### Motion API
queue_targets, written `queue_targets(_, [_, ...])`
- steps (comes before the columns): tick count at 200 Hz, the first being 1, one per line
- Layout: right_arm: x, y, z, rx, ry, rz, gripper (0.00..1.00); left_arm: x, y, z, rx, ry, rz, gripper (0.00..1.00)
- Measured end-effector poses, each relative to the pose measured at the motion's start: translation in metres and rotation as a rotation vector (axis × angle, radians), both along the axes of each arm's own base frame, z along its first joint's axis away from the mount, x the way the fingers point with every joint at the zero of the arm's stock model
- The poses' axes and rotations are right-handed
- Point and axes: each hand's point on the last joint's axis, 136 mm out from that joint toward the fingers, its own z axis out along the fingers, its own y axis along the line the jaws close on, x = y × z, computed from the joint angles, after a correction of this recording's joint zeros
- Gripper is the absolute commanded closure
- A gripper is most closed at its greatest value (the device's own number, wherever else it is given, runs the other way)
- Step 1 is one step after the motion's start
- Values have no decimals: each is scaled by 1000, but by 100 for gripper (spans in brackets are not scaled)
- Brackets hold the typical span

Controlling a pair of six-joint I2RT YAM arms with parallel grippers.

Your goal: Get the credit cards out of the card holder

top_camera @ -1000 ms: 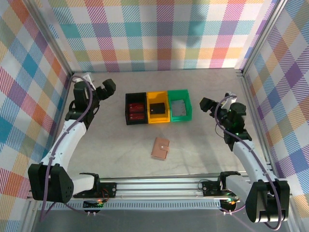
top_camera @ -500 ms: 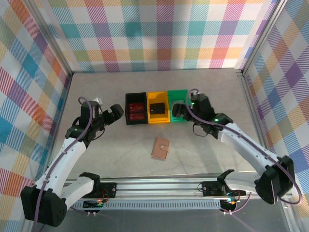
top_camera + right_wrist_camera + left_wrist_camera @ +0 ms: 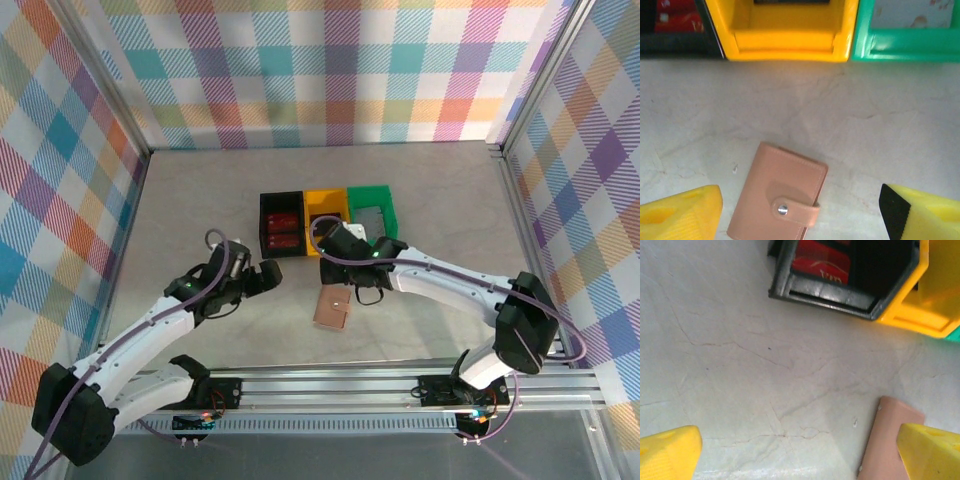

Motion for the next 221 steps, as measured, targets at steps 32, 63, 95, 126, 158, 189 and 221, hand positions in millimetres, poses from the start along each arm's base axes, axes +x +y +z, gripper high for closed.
queue_targets(32, [-25, 6, -35, -49, 84, 10, 30, -9, -9, -6, 33, -4, -39, 0])
queue_targets(63, [-41, 3, -58, -62, 155, -4, 39, -14, -7, -17, 57, 9, -45, 0])
queue_targets(95, [-47, 3, -72, -56, 197, -25, 45, -18, -5, -25, 61, 18, -49, 0])
queue_targets(126, [-49, 6, -86, -66, 227, -31, 45, -17, -7, -25, 52, 7, -53, 0])
queue_targets(158, [-49, 8, -91, -72, 236, -30, 45, -15, -11, -23, 39, -9, -57, 0])
queue_targets(189, [-46, 14, -94, -80, 241, -31, 47, -15, -13, -27, 39, 4, -65, 0])
queue_targets(221, [-43, 17, -95, -89, 239, -34, 55, -16, -16, -29, 41, 8, -75, 0])
